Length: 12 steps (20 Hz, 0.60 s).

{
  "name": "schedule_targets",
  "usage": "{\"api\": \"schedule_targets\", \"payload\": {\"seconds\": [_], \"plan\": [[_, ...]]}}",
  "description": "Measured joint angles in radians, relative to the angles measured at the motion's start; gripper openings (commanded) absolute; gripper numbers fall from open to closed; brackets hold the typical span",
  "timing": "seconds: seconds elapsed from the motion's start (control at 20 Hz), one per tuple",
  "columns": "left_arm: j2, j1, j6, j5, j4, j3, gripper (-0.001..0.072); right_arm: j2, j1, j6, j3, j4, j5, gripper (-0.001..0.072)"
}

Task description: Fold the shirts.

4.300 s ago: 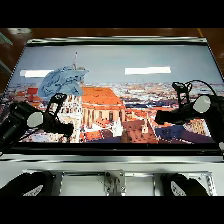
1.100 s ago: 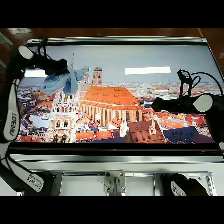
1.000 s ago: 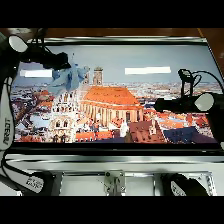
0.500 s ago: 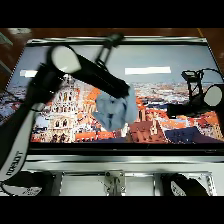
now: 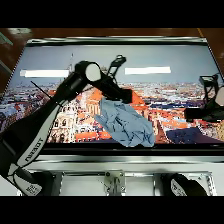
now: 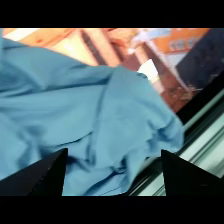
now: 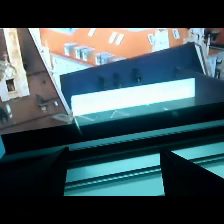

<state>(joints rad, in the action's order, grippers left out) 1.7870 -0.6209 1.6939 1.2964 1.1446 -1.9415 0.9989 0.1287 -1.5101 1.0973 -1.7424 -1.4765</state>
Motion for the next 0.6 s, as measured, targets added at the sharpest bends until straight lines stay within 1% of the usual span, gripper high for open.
{"api": "schedule_targets", "payload": {"seconds": [0.05, 0.15, 0.3, 0.45, 0.6], "plan": [[0.0, 0.051, -0.003, 0.05, 0.026, 0.002, 0.0716, 0.001, 0.062, 0.013, -0.013, 0.047, 0.005, 0.0688], [-0.006, 0.14, -0.014, 0.133, 0.052, 0.026, 0.0716, 0.002, 0.196, 0.044, -0.06, 0.188, 0.03, 0.0688], [-0.024, 0.232, -0.037, 0.193, 0.061, 0.114, 0.0716, 0.002, 0.327, 0.116, -0.173, 0.418, 0.071, 0.0688], [-0.034, 0.287, -0.058, 0.193, 0.06, 0.254, 0.0717, 0.002, 0.363, 0.179, -0.291, 0.53, 0.109, 0.0688], [-0.037, 0.331, -0.074, 0.106, 0.014, 0.38, 0.0717, 0.002, 0.35, 0.217, -0.383, 0.582, 0.146, 0.0688]]}}
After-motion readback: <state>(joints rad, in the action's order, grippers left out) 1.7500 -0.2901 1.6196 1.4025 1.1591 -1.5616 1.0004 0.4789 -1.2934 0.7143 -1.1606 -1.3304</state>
